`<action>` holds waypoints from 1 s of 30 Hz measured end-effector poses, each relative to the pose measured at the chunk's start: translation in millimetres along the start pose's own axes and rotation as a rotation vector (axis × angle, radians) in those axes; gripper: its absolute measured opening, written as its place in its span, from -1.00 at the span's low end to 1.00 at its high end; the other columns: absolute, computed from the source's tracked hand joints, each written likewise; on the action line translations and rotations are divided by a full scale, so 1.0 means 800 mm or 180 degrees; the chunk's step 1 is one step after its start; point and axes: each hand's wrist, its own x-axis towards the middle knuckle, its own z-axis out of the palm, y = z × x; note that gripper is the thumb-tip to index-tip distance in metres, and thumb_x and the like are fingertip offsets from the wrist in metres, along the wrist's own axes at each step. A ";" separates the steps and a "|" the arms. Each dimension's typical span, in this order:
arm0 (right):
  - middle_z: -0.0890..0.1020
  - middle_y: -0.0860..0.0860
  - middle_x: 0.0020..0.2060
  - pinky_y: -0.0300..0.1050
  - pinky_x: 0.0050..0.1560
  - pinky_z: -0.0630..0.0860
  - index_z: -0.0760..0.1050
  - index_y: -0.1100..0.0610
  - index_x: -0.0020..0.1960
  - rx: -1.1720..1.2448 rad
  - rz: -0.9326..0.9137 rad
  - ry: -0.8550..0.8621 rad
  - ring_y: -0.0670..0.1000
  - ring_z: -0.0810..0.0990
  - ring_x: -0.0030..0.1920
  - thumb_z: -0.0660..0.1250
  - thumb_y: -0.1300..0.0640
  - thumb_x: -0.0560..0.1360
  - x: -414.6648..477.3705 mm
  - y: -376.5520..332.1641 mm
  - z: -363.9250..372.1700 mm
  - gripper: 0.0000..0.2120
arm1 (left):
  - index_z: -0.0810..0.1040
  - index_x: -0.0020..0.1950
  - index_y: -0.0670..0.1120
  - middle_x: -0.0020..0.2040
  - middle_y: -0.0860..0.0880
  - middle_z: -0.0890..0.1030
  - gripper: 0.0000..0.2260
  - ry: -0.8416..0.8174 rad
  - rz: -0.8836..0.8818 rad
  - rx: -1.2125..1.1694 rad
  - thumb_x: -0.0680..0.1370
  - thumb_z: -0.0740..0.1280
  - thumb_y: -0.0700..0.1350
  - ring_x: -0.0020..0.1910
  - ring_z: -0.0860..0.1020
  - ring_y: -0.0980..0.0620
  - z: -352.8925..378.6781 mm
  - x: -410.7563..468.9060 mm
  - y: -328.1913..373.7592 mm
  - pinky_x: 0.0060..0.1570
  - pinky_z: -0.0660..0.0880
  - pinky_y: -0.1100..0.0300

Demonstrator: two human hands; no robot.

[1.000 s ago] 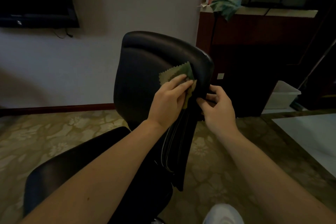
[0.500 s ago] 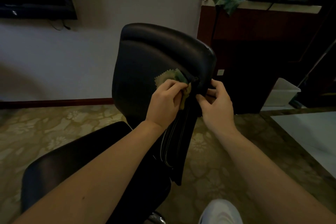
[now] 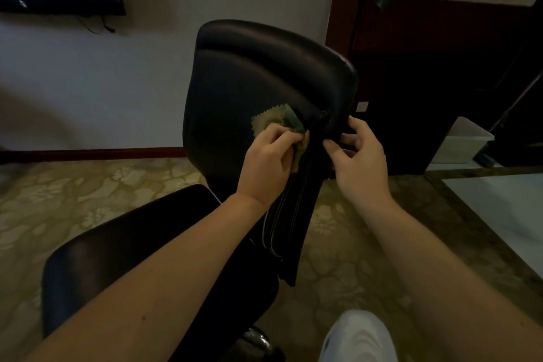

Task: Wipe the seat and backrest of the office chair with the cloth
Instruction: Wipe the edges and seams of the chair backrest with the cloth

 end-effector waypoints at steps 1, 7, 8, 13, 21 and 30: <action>0.64 -0.15 0.01 -0.10 0.04 0.65 0.38 -0.26 0.28 -0.0026 -0.0007 -0.0009 -0.15 0.65 0.03 0.37 0.09 0.58 0.000 -0.001 0.000 -0.62 | 0.66 0.13 -0.22 0.06 -0.13 0.60 -0.83 -0.0010 -0.0026 0.0009 0.58 0.36 -0.33 0.01 0.57 -0.03 0.000 -0.006 -0.002 0.04 0.56 0.13; 0.53 -0.22 -0.02 -0.54 -0.14 0.45 0.33 -0.10 0.39 -0.0190 -0.0060 -0.0065 -0.24 0.55 0.03 0.39 0.18 0.57 -0.003 -0.008 0.002 -0.54 | 0.65 0.16 -0.17 0.09 -0.10 0.57 -0.81 -0.0306 -0.0127 0.0028 0.58 0.35 -0.32 0.00 0.56 0.01 -0.012 -0.014 -0.004 0.01 0.52 0.22; 0.53 -0.21 -0.01 -0.55 -0.14 0.44 0.31 -0.10 0.41 -0.0212 -0.0074 -0.0084 -0.23 0.55 0.04 0.40 0.20 0.56 -0.004 -0.008 0.003 -0.50 | 0.65 0.17 -0.16 0.10 -0.09 0.57 -0.81 -0.0367 -0.0114 0.0019 0.59 0.34 -0.31 0.00 0.56 0.02 -0.016 -0.011 -0.004 0.01 0.52 0.23; 0.53 -0.16 0.06 -0.41 -0.04 0.45 0.24 -0.09 0.49 -0.0318 -0.0063 -0.0118 -0.16 0.55 0.08 0.37 0.21 0.58 -0.010 -0.009 0.008 -0.43 | 0.66 0.19 -0.14 0.13 -0.08 0.59 -0.79 -0.0309 -0.0039 -0.0011 0.60 0.33 -0.29 0.07 0.58 0.00 -0.029 0.018 -0.001 0.09 0.54 0.18; 0.62 -0.07 -0.08 -0.23 -0.06 0.62 0.46 -0.06 0.15 -0.0114 0.0508 -0.0294 -0.09 0.64 -0.09 0.35 0.07 0.59 0.000 -0.006 0.003 -0.84 | 0.69 0.15 -0.16 0.06 -0.06 0.62 -0.80 -0.0083 -0.0070 -0.0160 0.57 0.37 -0.31 0.02 0.59 0.03 -0.013 0.008 -0.002 0.07 0.55 0.20; 0.70 0.14 -0.01 0.13 0.02 0.67 0.50 0.14 0.12 0.1073 0.1181 -0.0615 0.06 0.73 -0.06 0.33 0.18 0.61 0.003 -0.013 -0.013 -0.90 | 0.69 0.13 -0.18 0.04 -0.08 0.61 -0.83 -0.0087 -0.0272 -0.0209 0.58 0.37 -0.31 0.02 0.59 -0.01 -0.007 -0.023 -0.011 0.03 0.59 0.07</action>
